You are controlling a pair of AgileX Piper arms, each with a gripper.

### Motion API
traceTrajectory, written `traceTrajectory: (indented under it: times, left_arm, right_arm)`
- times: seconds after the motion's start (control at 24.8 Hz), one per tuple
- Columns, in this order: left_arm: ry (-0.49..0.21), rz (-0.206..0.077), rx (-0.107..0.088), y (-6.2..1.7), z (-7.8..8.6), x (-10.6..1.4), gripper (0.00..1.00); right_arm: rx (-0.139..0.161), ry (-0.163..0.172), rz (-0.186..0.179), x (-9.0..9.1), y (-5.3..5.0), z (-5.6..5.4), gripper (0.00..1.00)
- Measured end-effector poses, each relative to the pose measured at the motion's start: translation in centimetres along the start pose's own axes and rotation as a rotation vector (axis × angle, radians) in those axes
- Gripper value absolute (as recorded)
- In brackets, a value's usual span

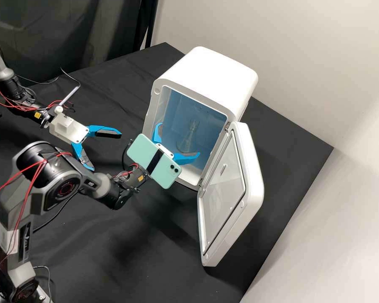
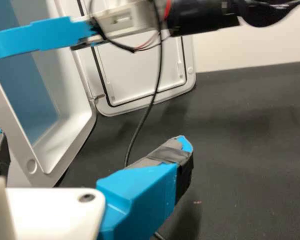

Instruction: Place the flask in the incubator

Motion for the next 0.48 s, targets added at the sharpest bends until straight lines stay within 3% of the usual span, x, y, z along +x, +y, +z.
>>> traceTrajectory:
  times: [0.08,0.2,0.24,0.32,0.4,0.44,0.48]
  left_arm:
    - [0.008,0.004,0.013,0.0,0.0,0.0,1.0]
    - [0.015,0.018,0.005,0.06,0.0,-0.1,1.0]
    - [0.017,0.033,0.002,0.09,-0.1,-0.3,1.0]
    - [0.015,0.091,0.003,0.5,-0.3,-0.5,1.0]
    - [0.015,0.144,0.0,0.94,-0.4,-0.6,1.0]
    - [0.016,0.151,0.0,1.0,-0.4,-0.6,1.0]
    - [0.037,0.154,0.012,1.02,-0.4,-0.6,1.0]
  right_arm:
    - [0.002,0.012,0.009,-1.1,0.1,-0.3,1.0]
    - [-0.013,0.014,0.036,-2.2,0.2,-0.4,1.0]
    - [-0.021,0.016,0.057,-2.5,0.3,-0.4,1.0]
    - [-0.034,0.016,0.087,-3.4,0.3,-0.2,1.0]
    - [-0.046,0.003,0.084,-4.1,0.2,0.0,1.0]
    - [-0.039,0.005,0.084,-4.4,0.2,-0.2,1.0]
    - [-0.026,0.007,0.091,-5.0,0.4,-0.3,1.0]
